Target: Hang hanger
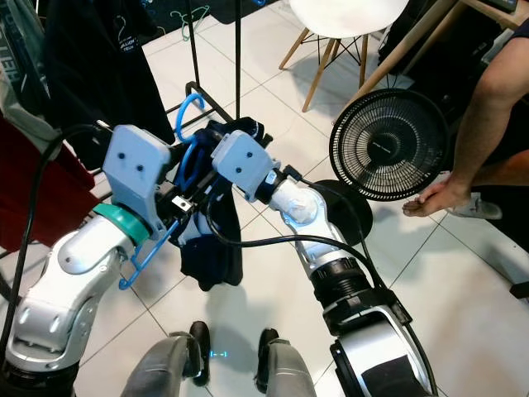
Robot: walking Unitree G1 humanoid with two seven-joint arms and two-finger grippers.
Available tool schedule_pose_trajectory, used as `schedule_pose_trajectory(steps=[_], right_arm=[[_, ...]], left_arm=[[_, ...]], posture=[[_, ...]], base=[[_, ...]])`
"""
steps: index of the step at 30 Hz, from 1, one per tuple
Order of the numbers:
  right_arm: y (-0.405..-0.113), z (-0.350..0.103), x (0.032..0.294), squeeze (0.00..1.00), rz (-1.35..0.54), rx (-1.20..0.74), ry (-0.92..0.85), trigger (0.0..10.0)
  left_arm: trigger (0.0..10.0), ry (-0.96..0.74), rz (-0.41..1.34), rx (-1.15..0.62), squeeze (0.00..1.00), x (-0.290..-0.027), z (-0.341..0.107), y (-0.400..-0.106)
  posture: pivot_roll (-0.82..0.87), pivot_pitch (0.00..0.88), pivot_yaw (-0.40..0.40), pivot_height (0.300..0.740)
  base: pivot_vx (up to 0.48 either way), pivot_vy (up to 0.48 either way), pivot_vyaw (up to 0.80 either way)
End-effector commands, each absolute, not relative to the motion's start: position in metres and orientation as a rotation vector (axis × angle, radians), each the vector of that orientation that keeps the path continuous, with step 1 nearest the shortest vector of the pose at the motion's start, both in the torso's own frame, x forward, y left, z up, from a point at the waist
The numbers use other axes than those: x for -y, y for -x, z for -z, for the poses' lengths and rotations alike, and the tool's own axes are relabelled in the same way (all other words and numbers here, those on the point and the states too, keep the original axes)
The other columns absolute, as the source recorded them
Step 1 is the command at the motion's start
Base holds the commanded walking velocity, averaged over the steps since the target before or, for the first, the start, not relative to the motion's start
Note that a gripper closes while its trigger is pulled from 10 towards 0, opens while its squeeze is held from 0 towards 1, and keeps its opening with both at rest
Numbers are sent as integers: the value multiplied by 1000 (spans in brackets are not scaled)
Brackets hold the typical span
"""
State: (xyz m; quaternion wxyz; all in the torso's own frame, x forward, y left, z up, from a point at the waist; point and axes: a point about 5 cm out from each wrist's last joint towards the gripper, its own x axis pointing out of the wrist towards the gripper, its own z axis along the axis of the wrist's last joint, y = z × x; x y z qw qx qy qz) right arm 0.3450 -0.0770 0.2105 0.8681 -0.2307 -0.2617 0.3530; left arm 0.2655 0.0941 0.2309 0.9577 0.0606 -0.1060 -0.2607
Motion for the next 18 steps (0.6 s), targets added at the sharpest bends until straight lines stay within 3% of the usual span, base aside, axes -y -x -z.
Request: schedule_pose_trajectory(steps=[1,5,10,18], right_arm=[[-343,-210,96,0,-662,545,485,0],[-343,-210,96,0,-662,545,485,0],[-337,-204,113,0,-600,522,522,0],[-338,-201,119,0,-583,502,610,0]], left_arm=[[10000,-44,491,154,0,-110,-224,-263],[10000,-44,491,154,0,-110,-224,-263],[10000,51,380,105,0,-131,-219,-270],[10000,117,314,117,0,-133,-222,-278]], posture=[[32,195,29,740],[32,195,29,740],[25,193,30,740],[24,196,27,740]], base=[[0,0,0],[0,0,0],[0,0,0],[0,0,0]])
